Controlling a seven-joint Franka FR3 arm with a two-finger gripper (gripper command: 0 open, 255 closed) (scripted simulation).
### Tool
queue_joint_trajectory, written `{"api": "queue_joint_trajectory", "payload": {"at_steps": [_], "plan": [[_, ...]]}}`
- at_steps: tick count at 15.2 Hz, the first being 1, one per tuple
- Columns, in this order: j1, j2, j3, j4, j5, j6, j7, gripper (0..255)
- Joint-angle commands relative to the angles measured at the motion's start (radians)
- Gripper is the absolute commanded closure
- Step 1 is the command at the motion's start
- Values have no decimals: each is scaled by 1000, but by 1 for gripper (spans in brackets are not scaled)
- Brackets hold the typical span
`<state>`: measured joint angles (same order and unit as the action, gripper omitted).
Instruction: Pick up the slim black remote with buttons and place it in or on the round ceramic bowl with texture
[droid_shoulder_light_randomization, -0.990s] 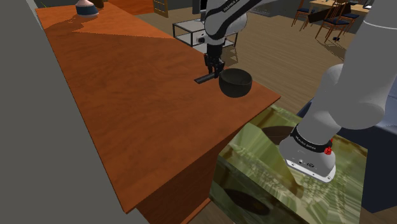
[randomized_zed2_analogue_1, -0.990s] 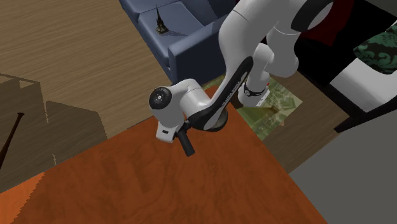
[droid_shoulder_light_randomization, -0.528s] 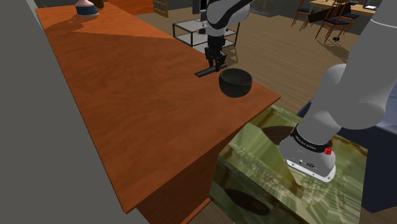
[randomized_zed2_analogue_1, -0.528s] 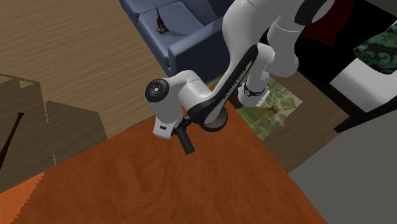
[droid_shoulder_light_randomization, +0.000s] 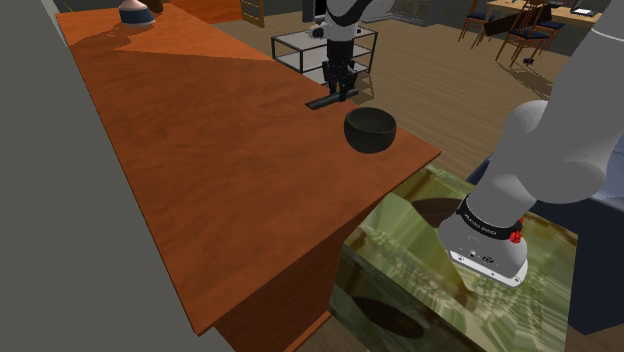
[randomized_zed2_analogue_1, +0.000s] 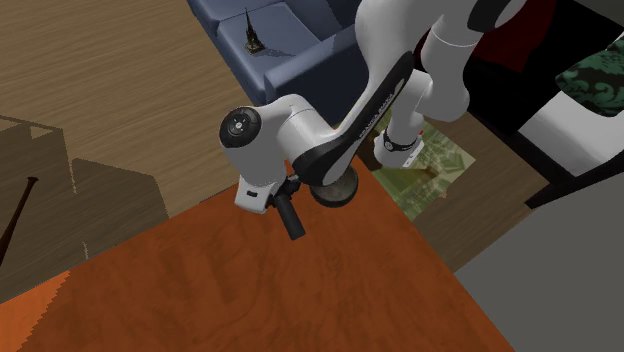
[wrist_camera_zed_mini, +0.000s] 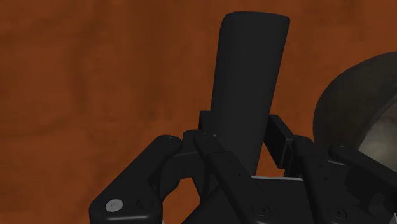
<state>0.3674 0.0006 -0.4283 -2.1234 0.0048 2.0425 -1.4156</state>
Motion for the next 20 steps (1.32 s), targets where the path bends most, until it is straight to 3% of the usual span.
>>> {"api": "queue_joint_trajectory", "payload": {"at_steps": [1, 15, 20], "plan": [[1, -15, 1, 14, -7, -28, 5, 255], [4, -69, 7, 146, -28, -209, 23, 255], [6, -282, 45, -76, -103, -188, 104, 255]]}}
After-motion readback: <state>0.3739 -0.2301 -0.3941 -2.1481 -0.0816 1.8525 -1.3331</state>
